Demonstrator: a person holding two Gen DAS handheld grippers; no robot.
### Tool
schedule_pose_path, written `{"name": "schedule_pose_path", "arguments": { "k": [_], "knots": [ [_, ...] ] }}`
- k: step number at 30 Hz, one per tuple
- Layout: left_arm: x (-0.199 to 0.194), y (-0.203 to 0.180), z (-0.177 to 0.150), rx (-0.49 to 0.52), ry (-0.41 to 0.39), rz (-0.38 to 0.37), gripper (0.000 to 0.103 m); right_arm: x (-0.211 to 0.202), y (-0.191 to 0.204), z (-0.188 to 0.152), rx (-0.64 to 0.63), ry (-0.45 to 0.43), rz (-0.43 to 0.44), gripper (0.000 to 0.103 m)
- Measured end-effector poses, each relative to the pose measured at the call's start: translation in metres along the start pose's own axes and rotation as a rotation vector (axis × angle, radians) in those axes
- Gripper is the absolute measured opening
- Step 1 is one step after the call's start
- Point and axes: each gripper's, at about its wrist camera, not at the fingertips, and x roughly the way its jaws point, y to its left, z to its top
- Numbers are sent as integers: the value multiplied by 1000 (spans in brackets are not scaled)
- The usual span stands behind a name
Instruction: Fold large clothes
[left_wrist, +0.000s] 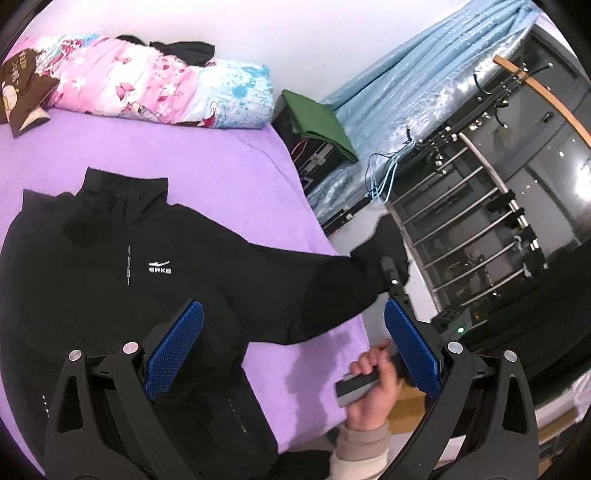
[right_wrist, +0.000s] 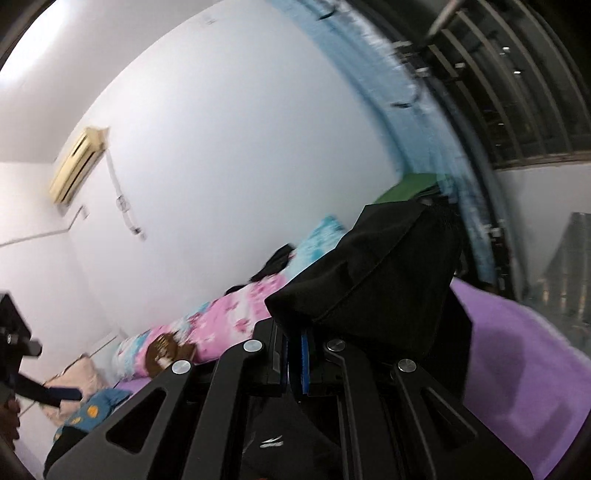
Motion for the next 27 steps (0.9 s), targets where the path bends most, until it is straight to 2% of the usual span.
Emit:
{"name": "schedule_pose_path", "arguments": {
  "k": [3, 6, 11, 13, 16, 23, 27],
  "knots": [
    [-9, 0, 6, 19, -10, 40, 95, 12, 32, -7, -66, 25, 65, 5],
    [-18, -2, 10, 43, -23, 48, 95, 21, 66, -18, -137, 53, 133, 5],
    [-35, -1, 29, 43, -17, 63, 95, 30, 114, -41, -278, 98, 185, 5],
    [-38, -1, 39, 42, 13, 58, 95, 31, 131, -52, -333, 110, 195, 5],
    [-32, 4, 53, -38, 110, -8, 95, 28, 150, -68, -401, 123, 201, 5],
    [-11, -14, 78, 44, 256, 161, 95, 29, 197, -105, -566, 164, 219, 5],
    [9, -8, 79, 73, 324, 303, 95, 31, 221, -126, -690, 174, 206, 5]
  ]
}}
